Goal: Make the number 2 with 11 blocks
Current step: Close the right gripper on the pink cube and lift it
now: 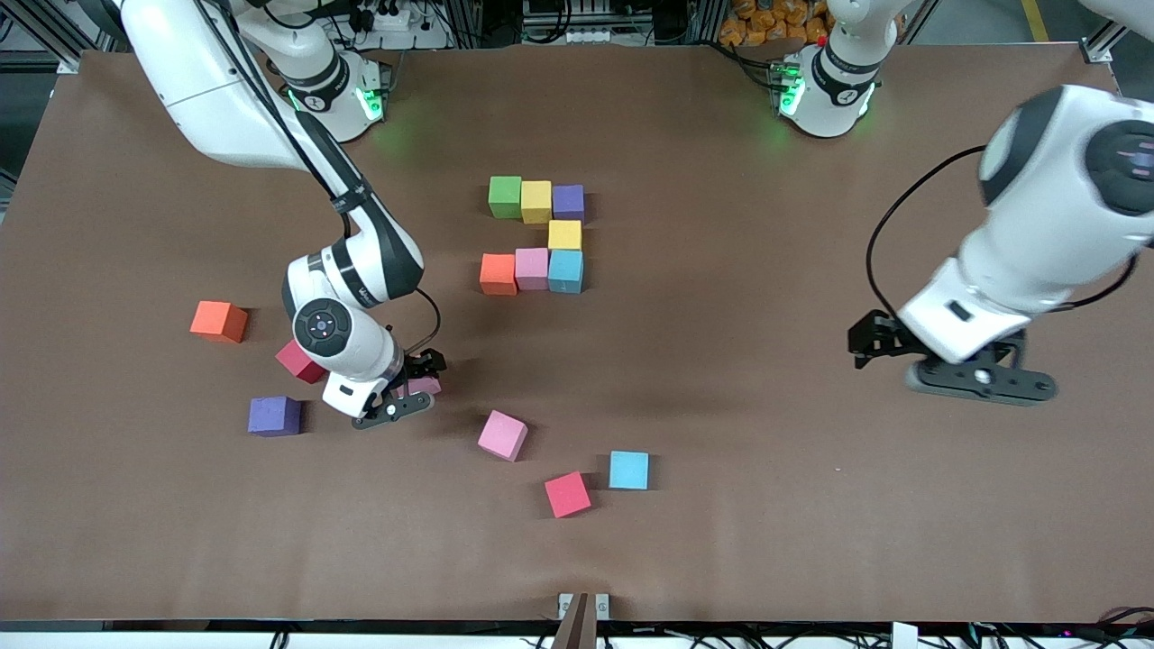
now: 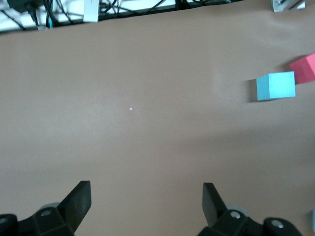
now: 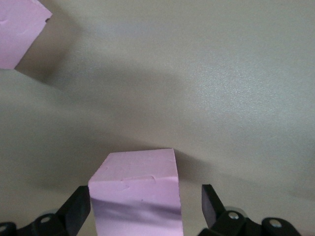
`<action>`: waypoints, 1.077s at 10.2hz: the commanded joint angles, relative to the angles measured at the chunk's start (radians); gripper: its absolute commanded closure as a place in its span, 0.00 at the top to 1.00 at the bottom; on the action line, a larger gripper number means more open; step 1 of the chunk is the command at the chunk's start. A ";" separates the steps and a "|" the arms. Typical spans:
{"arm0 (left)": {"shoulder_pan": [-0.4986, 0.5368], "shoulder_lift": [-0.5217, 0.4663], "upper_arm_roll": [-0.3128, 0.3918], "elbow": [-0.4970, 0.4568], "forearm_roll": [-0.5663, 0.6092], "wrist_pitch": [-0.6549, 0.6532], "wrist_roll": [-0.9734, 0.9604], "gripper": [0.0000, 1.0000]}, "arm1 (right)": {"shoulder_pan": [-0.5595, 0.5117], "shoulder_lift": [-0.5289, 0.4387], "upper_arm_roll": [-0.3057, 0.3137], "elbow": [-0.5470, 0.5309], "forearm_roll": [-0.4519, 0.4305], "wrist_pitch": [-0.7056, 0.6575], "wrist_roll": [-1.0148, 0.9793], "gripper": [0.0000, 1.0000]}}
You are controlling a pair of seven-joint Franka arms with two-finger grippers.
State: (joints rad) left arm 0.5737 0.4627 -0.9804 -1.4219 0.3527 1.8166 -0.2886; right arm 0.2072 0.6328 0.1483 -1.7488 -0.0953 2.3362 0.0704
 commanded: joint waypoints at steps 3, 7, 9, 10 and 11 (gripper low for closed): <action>0.045 -0.042 -0.007 -0.002 -0.088 -0.023 0.008 1.00 | -0.012 -0.015 0.013 -0.009 0.006 0.000 -0.012 1.00; 0.008 -0.041 -0.021 0.001 0.083 -0.046 0.019 1.00 | -0.014 -0.022 0.013 -0.009 0.006 -0.005 -0.011 1.00; 0.012 -0.038 -0.015 0.001 0.088 -0.046 0.034 1.00 | -0.014 -0.025 0.013 -0.008 0.006 -0.005 -0.011 1.00; 0.011 -0.038 -0.015 0.001 0.088 -0.046 0.045 1.00 | -0.014 -0.027 0.013 -0.009 0.006 -0.005 -0.009 1.00; 0.005 -0.041 -0.021 0.001 0.089 -0.046 0.042 1.00 | -0.014 -0.028 0.013 -0.009 0.006 -0.005 -0.009 1.00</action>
State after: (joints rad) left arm 0.5818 0.4425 -0.9982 -1.4190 0.4198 1.7868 -0.2632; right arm 0.2071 0.6275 0.1493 -1.7452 -0.0952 2.3368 0.0704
